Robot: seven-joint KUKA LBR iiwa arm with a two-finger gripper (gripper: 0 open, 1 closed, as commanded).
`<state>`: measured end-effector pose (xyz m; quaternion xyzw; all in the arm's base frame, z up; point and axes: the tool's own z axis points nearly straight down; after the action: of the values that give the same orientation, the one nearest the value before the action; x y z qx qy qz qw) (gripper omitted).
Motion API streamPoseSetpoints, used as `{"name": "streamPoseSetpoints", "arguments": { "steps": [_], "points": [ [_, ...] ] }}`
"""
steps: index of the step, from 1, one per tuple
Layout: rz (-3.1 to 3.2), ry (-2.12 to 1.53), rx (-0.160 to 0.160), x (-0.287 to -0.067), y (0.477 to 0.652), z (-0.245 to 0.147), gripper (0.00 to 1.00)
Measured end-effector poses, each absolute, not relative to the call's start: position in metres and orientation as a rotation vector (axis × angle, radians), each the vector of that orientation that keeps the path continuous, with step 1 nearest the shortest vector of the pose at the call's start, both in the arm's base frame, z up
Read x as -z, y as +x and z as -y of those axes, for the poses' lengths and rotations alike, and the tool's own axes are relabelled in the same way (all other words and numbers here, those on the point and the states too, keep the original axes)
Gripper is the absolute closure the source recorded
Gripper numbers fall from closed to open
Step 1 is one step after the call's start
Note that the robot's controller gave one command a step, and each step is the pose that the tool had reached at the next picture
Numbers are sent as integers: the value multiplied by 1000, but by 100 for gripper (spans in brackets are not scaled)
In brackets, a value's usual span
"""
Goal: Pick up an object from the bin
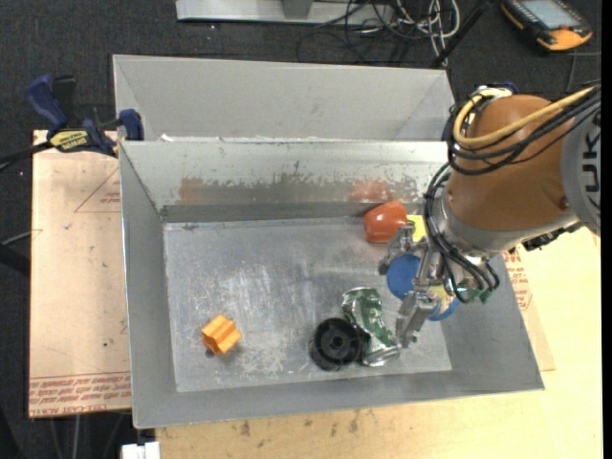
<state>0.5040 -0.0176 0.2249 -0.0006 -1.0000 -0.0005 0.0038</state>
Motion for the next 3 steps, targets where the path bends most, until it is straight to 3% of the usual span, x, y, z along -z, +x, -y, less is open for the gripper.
{"name": "streamPoseSetpoints", "arguments": {
  "steps": [1, 2, 3],
  "points": [
    [3142, -1, 1, -229, 506, 18, 0],
    [3144, 140, 1, -200, 503, 20, 0],
    [3135, 229, 6, -100, 546, 24, 100]
  ]
}}
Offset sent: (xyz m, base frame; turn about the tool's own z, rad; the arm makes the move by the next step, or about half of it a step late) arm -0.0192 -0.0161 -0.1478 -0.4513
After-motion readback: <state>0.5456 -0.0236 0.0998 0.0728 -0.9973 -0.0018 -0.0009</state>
